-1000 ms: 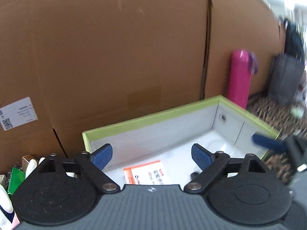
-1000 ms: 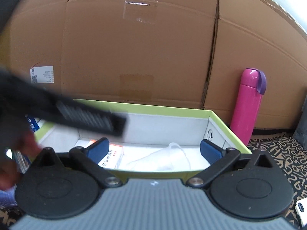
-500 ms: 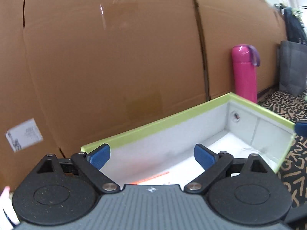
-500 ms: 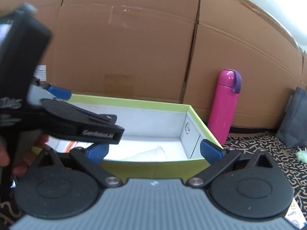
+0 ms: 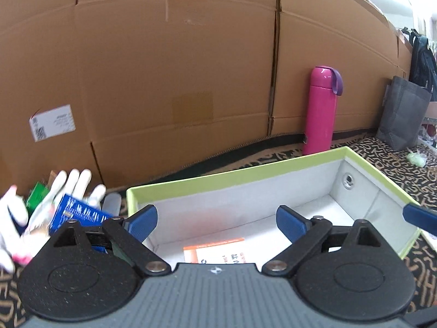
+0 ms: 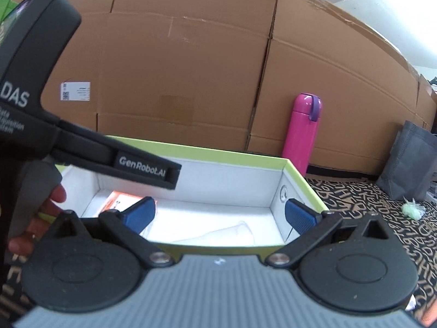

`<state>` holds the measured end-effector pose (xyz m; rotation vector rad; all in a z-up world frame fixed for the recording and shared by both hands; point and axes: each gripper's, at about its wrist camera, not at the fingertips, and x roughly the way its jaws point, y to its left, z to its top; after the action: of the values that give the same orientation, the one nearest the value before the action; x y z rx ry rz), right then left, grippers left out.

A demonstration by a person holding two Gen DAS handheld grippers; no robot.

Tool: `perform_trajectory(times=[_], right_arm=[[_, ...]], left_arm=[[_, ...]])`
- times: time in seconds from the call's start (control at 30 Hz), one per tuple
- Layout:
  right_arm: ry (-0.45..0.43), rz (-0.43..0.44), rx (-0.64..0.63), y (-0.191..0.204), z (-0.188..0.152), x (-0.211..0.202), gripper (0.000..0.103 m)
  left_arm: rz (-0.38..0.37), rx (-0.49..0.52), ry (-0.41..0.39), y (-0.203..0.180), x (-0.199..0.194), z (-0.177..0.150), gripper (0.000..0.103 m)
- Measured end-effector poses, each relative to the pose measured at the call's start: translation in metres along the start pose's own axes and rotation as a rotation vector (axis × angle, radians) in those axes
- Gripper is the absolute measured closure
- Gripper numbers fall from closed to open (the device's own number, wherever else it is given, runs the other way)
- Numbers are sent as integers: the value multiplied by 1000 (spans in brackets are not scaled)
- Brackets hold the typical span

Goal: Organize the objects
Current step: 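Move both grippers back to the pile of items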

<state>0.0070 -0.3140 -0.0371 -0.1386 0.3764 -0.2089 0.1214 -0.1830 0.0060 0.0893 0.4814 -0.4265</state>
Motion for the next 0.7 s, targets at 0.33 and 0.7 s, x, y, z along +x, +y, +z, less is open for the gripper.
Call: perform_trajectory(times=[0.33, 0.7], right_arm=[[-116, 1, 26, 21, 19, -55, 0], [-128, 444, -83, 136, 40, -64, 14]], left_arm=[[-24, -65, -238, 36, -96, -3, 5], [330, -312, -101, 172, -156, -90, 5]])
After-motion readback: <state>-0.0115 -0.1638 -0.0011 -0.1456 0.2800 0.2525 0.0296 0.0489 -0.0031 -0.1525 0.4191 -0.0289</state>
